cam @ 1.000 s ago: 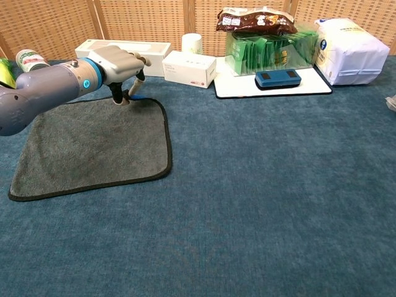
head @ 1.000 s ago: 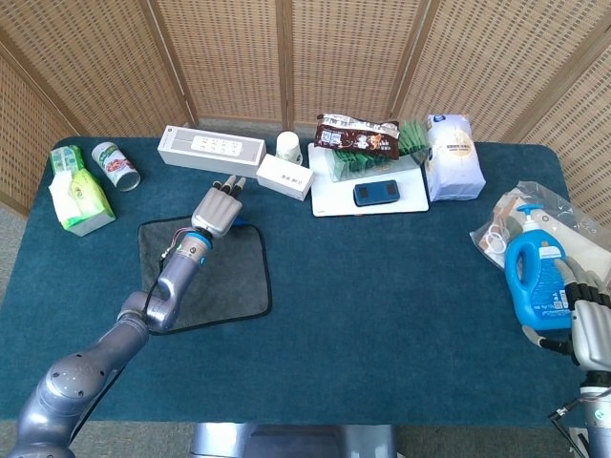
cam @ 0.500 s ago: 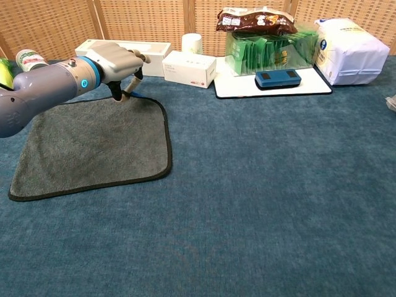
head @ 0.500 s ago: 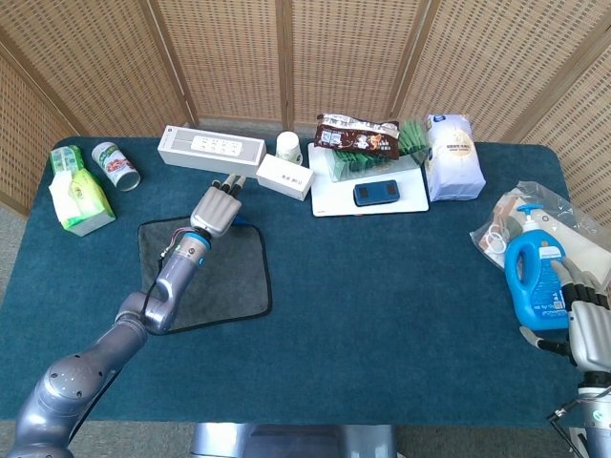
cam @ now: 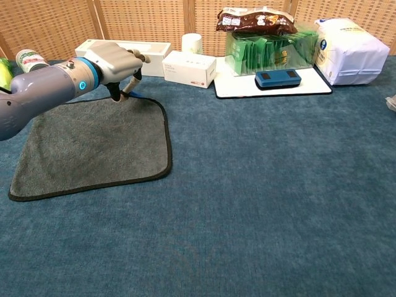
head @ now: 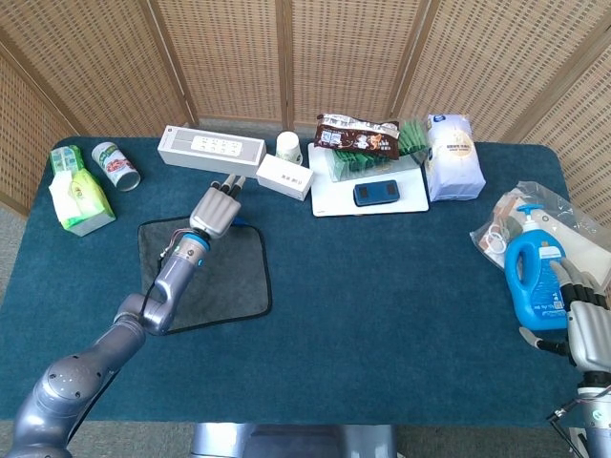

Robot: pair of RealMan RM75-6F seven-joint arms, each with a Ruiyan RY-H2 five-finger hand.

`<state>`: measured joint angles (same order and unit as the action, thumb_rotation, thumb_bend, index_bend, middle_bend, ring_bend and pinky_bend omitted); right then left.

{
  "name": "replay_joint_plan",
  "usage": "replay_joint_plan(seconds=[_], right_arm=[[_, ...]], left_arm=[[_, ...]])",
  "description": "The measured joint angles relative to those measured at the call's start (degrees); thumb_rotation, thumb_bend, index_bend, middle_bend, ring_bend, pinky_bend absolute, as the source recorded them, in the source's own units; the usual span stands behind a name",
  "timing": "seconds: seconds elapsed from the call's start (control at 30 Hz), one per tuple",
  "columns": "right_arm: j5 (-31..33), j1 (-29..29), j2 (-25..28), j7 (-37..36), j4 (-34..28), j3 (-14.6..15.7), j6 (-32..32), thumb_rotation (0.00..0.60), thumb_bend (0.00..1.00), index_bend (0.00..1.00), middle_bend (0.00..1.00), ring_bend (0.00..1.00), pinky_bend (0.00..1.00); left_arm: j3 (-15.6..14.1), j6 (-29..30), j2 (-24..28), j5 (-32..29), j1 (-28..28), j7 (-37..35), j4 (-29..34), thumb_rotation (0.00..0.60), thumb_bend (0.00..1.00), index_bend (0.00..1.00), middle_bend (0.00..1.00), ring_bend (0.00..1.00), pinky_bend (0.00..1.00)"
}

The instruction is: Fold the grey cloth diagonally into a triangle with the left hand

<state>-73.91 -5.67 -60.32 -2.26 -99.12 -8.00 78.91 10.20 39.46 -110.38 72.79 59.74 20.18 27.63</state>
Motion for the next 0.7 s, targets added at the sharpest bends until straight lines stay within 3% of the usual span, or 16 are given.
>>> replay_joint_plan(seconds=[0.37, 0.7], right_arm=[[-0.5, 0.0, 0.1, 0.0, -0.3, 0.3, 0.1, 0.6, 0.0, 0.0, 0.0, 0.0, 0.0], [-1.3, 0.0, -0.1, 0.4, -0.5, 0.7, 0.0, 0.6, 0.0, 0.0, 0.0, 0.0, 0.0]], left_arm=[[-0.8, 2.8, 2.8, 1.2, -1.9, -0.1, 4.8, 0.6, 0.64, 0.74, 0.02, 0.06, 0.36], [-1.8, 7.3, 10.1, 1.9, -5.8, 1.5, 17.2, 0.6, 0.63, 0.74, 0.01, 0.06, 0.34]])
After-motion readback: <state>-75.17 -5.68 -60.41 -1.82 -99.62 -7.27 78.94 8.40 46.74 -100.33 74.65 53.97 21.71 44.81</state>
